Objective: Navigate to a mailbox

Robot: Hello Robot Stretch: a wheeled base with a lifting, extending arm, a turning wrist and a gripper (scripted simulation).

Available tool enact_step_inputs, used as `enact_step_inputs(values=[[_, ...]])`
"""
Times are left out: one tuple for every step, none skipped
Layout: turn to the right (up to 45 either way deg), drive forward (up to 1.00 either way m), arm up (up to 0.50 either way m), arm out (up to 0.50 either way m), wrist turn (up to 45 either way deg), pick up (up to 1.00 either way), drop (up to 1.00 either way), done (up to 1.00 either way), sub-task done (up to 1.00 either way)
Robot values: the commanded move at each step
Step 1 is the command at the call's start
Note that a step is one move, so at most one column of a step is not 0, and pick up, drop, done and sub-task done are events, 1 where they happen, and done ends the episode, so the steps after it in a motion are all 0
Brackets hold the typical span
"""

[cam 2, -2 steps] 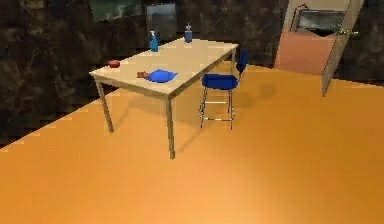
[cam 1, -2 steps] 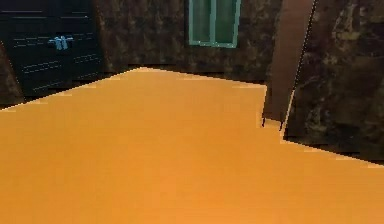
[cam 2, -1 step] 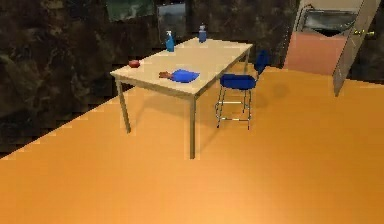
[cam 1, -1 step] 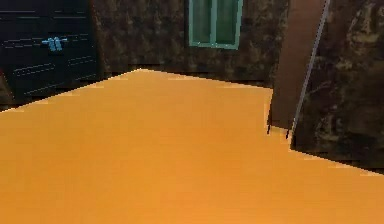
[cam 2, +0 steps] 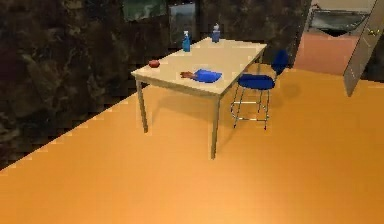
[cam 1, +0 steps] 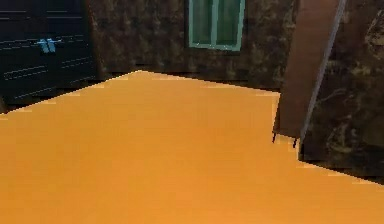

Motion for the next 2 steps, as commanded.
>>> enact_step_inputs(values=[[6.0,0.0,0.0,0.0,0.0,0.0,0.0,0.0,0.0],[0.0,1.0,0.0,0.0,0.0,0.0,0.0,0.0,0.0]])
